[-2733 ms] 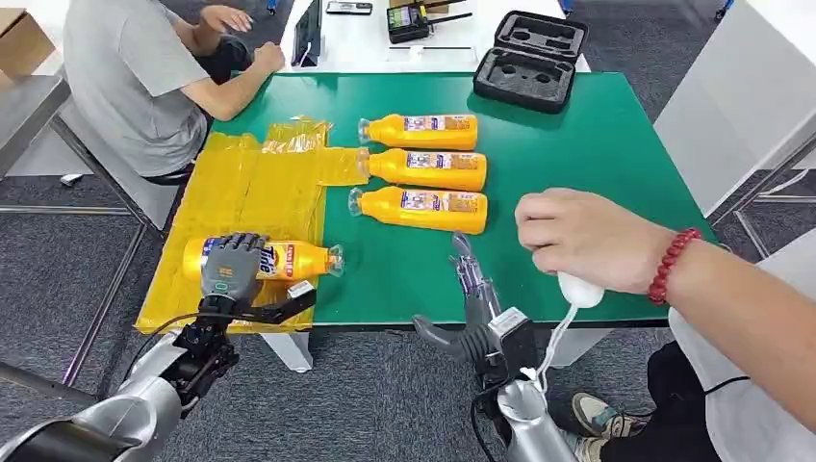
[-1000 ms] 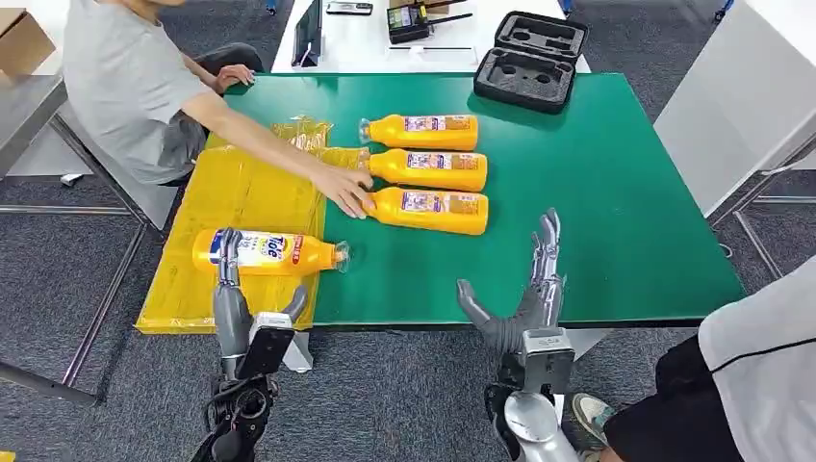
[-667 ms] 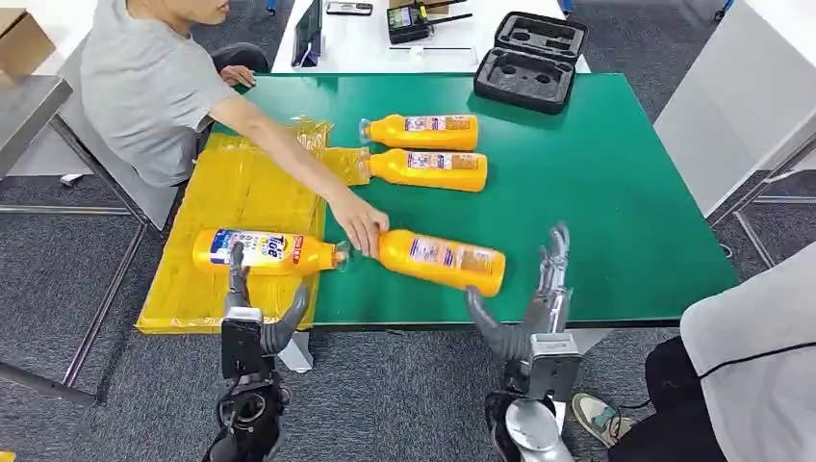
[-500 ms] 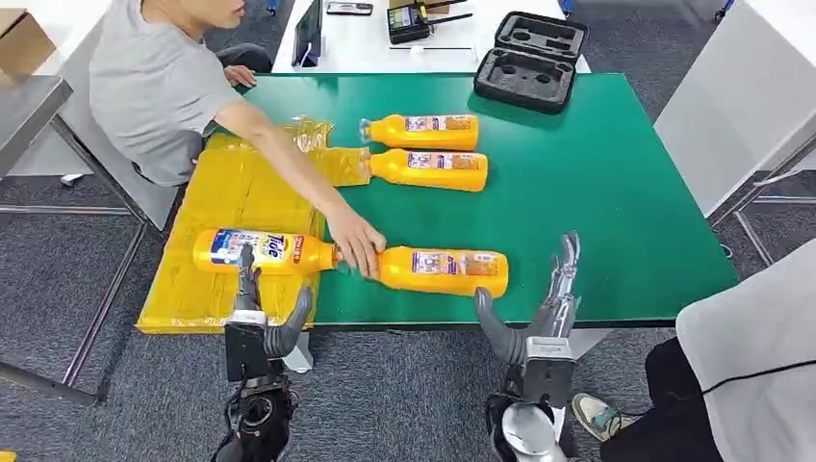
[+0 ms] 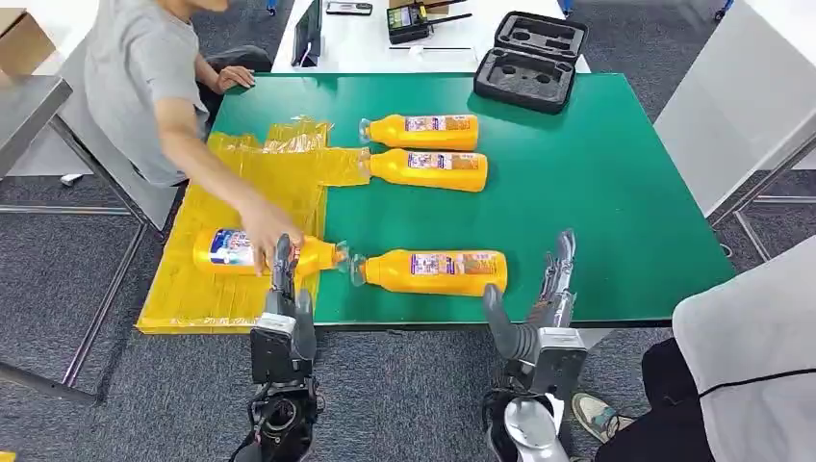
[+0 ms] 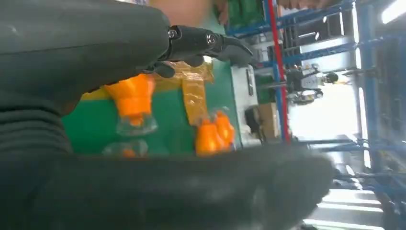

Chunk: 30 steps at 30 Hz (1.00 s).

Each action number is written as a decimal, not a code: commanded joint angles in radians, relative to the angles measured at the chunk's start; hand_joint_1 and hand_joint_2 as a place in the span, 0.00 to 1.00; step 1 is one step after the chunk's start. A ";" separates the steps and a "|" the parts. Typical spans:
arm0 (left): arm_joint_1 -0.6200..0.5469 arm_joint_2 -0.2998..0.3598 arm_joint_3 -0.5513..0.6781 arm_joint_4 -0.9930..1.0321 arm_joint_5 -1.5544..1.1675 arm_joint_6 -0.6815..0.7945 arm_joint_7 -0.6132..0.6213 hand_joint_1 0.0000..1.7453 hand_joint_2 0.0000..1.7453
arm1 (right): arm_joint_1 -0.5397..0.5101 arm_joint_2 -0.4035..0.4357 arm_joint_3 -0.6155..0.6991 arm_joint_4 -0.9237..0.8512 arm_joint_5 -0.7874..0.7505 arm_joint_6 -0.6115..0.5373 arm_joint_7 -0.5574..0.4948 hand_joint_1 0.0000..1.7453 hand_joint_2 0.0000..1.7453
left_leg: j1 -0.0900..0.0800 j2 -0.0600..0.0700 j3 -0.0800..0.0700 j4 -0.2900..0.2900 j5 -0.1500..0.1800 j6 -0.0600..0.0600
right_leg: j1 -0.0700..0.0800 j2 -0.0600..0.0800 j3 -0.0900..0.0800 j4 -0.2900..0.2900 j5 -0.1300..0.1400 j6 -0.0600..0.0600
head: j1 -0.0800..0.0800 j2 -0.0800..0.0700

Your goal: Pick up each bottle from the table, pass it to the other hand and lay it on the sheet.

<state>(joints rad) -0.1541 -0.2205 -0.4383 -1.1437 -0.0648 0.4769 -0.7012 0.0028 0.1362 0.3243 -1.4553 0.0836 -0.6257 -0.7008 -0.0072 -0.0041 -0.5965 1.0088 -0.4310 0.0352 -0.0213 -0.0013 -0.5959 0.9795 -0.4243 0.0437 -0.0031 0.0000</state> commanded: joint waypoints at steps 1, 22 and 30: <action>-0.002 0.039 -0.083 0.008 0.016 -0.001 0.003 0.00 0.00 | -0.125 -0.064 0.051 0.271 0.197 -0.072 0.003 0.00 1.00 | 0.001 0.003 0.004 -0.001 -0.001 -0.001 | 0.001 0.002 0.003 -0.002 0.000 -0.001 | 0.000 0.000; -0.015 0.033 -0.094 0.064 0.022 -0.043 0.003 0.00 1.00 | -0.155 -0.065 -0.003 0.318 0.317 -0.072 0.003 0.00 1.00 | 0.001 0.001 0.003 -0.001 -0.001 -0.001 | 0.001 0.000 0.003 -0.001 0.000 -0.001 | 0.000 0.000; 0.018 0.011 -0.076 0.041 0.080 -0.303 0.003 0.00 1.00 | -0.428 -0.115 -0.181 0.818 0.660 -0.072 0.022 0.00 1.00 | 0.001 0.001 0.004 -0.001 0.000 -0.001 | 0.001 0.000 0.004 -0.003 0.001 -0.001 | 0.000 0.000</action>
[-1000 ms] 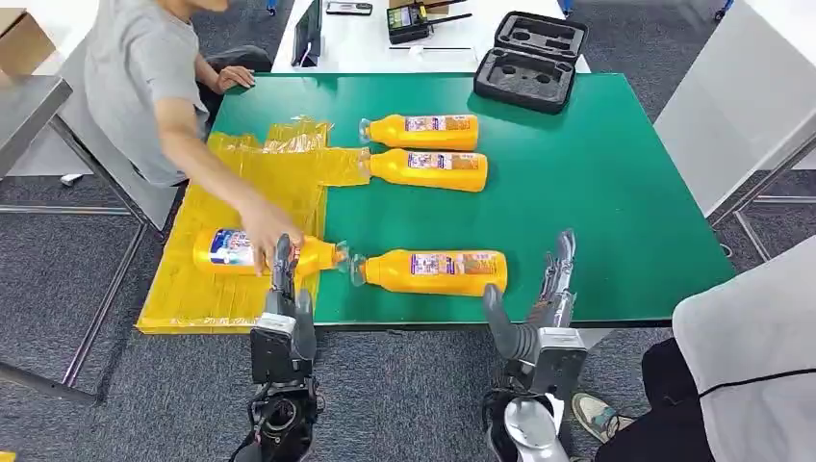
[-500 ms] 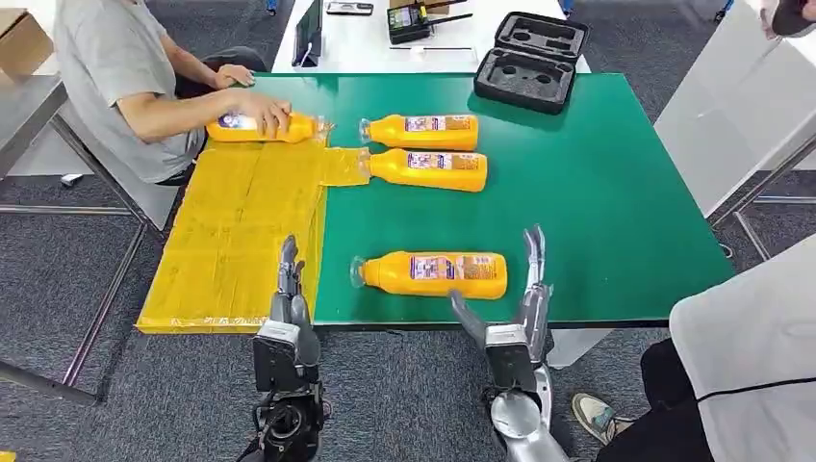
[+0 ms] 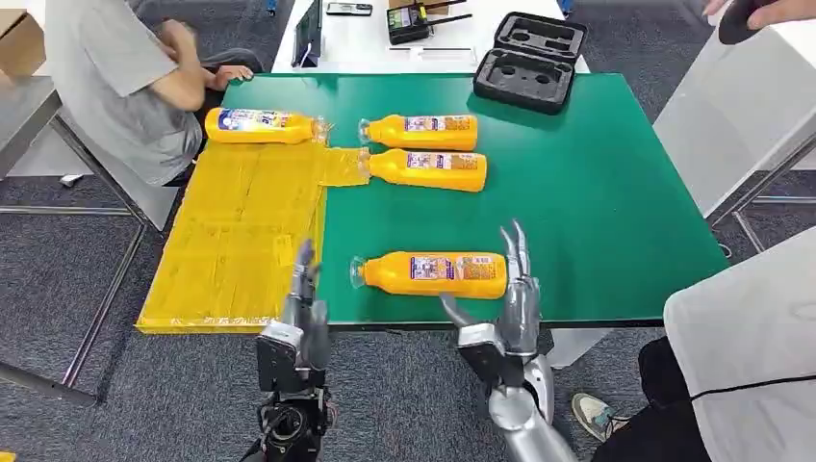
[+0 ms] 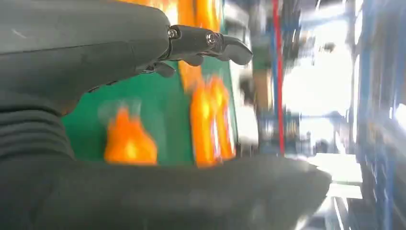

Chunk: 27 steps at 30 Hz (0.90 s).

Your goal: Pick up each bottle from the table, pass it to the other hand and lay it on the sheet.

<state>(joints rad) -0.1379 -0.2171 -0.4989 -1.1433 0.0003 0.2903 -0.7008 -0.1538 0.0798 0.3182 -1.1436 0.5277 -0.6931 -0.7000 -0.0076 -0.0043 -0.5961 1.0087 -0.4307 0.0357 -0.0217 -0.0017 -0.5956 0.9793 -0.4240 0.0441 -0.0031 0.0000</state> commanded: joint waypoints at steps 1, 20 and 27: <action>0.005 0.006 -0.011 0.025 0.010 -0.113 0.003 0.00 1.00 | -0.282 -0.054 -0.200 0.526 0.241 -0.005 0.015 0.00 1.00 | 0.001 0.001 0.003 -0.001 0.000 -0.001 | 0.001 0.001 0.003 -0.002 0.001 0.000 | 0.000 0.000; 0.023 -0.044 0.020 -0.166 0.042 -0.233 0.003 0.00 1.00 | -0.515 -0.086 -0.057 0.809 0.548 0.242 0.288 0.00 1.00 | 0.000 0.000 0.000 0.001 0.000 0.000 | 0.000 0.000 0.001 0.000 0.001 0.001 | 0.000 0.000; 0.020 -0.034 -0.012 -0.188 0.037 -0.214 0.003 0.00 1.00 | -0.513 -0.079 -0.068 0.809 0.523 0.289 0.243 0.00 1.00 | 0.001 0.000 0.002 0.001 -0.001 -0.001 | 0.001 0.000 0.002 0.001 0.000 0.000 | 0.000 0.000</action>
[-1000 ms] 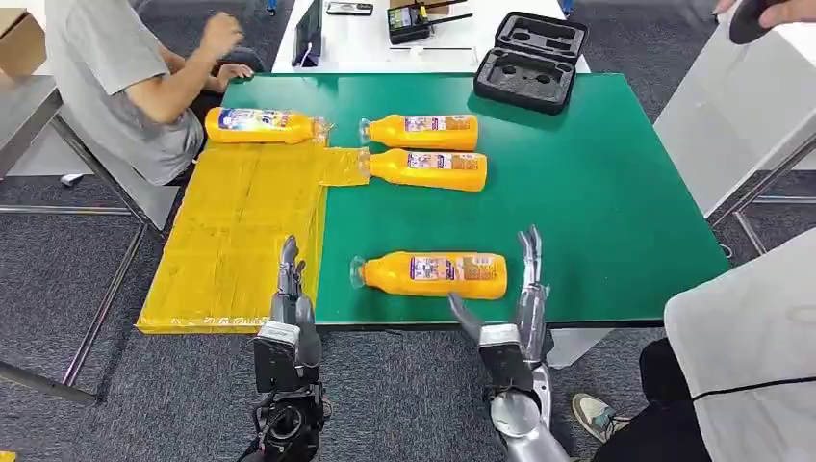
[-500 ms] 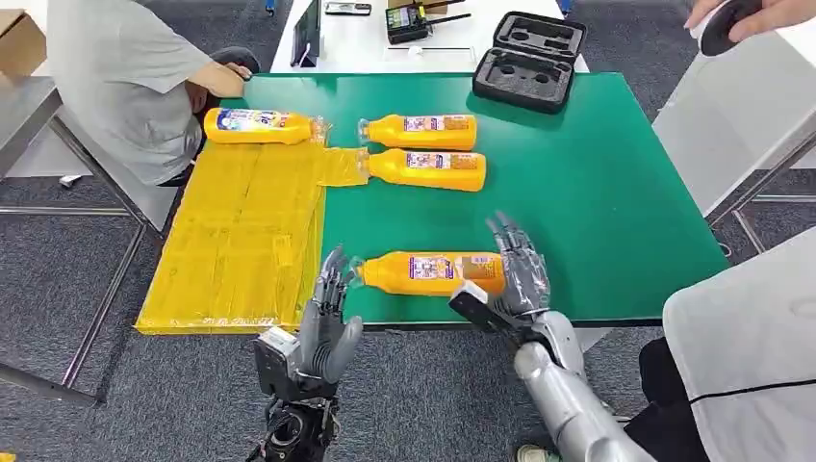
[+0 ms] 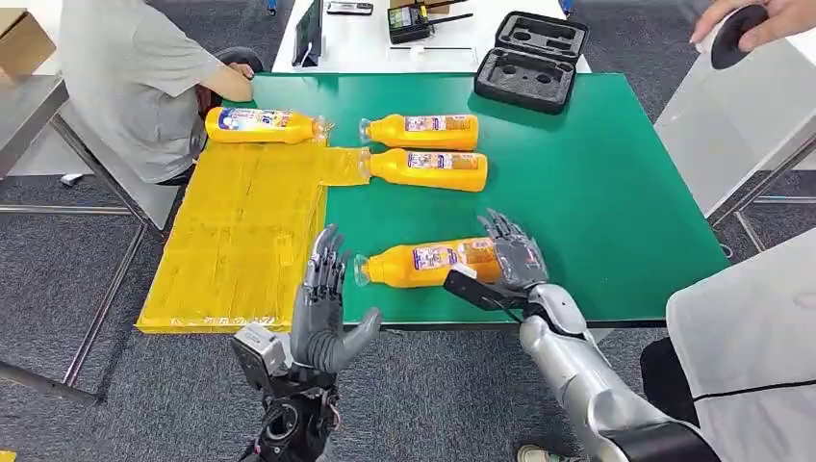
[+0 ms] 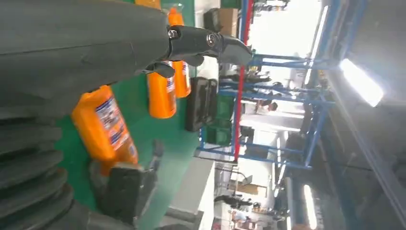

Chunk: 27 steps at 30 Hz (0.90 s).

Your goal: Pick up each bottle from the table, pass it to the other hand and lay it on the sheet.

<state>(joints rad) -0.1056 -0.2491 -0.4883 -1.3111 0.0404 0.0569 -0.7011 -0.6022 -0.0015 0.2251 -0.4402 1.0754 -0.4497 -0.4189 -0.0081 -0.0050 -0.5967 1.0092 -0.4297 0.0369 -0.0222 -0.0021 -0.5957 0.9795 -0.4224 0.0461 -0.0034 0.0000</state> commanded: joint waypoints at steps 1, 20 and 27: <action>-0.012 -0.002 -0.023 -0.020 -0.003 0.019 0.003 0.00 1.00 | -0.064 0.002 0.025 0.106 -0.024 0.046 -0.038 0.00 1.00 | 0.001 0.001 0.002 0.001 -0.001 -0.002 | 0.001 0.001 0.002 0.000 -0.001 -0.002 | 0.000 0.000; -0.032 0.023 -0.081 -0.039 -0.025 0.102 0.003 0.00 1.00 | -0.045 0.037 -0.018 0.077 -0.117 0.069 -0.139 0.00 1.00 | 0.002 0.001 0.005 0.001 -0.002 -0.003 | 0.002 0.000 0.005 -0.001 -0.002 -0.003 | 0.000 0.000; -0.039 0.024 -0.083 -0.026 -0.014 0.092 0.003 0.00 1.00 | -0.050 0.019 0.006 0.088 -0.084 0.081 -0.091 0.00 1.00 | 0.001 0.000 0.001 0.000 0.000 -0.001 | 0.001 -0.001 0.001 0.000 -0.001 -0.001 | 0.000 0.000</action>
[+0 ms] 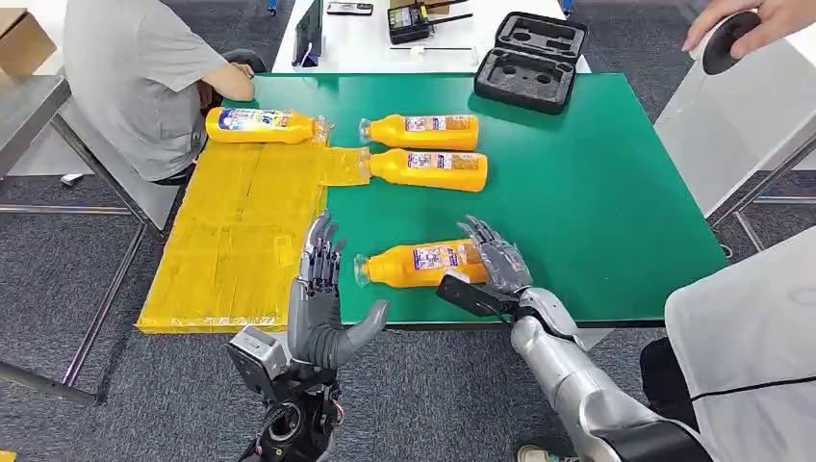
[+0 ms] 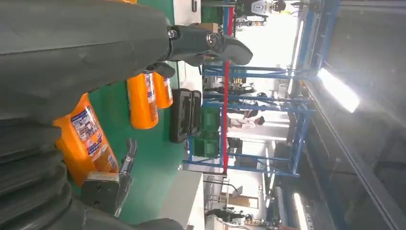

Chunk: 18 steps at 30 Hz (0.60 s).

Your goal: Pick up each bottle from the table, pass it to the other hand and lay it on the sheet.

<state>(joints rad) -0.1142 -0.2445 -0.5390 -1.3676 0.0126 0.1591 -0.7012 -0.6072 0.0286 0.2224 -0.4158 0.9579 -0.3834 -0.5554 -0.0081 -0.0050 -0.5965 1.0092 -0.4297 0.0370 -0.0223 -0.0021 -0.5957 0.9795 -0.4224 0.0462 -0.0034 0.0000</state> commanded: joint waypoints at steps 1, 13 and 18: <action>-0.033 0.018 -0.031 0.037 0.022 -0.022 0.003 0.00 1.00 | -0.054 -0.019 0.032 0.072 0.064 0.023 0.082 0.00 1.00 | 0.001 0.000 0.002 0.000 -0.001 -0.002 | 0.001 -0.001 0.003 0.000 -0.001 -0.002 | 0.000 0.000; -0.058 -0.006 -0.013 0.107 0.041 -0.080 0.003 0.00 1.00 | -0.098 -0.039 0.110 0.110 0.171 0.091 0.219 0.00 1.00 | 0.002 0.001 0.004 0.000 -0.002 -0.003 | 0.002 0.000 0.004 -0.001 -0.001 -0.003 | 0.000 0.000; -0.057 -0.007 -0.013 0.108 0.037 -0.081 0.003 0.00 1.00 | -0.106 -0.042 0.129 0.113 0.197 0.093 0.237 0.00 1.00 | 0.002 0.000 0.003 0.000 -0.002 -0.002 | 0.002 0.000 0.004 0.000 -0.001 -0.002 | 0.000 0.000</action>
<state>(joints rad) -0.1324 -0.2480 -0.5390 -1.3382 0.0454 0.0847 -0.7008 -0.6468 0.0023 0.2812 -0.3864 1.1334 -0.3048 -0.3361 -0.0081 -0.0048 -0.5963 1.0093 -0.4297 0.0370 -0.0222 -0.0020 -0.5957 0.9795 -0.4224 0.0462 -0.0034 0.0000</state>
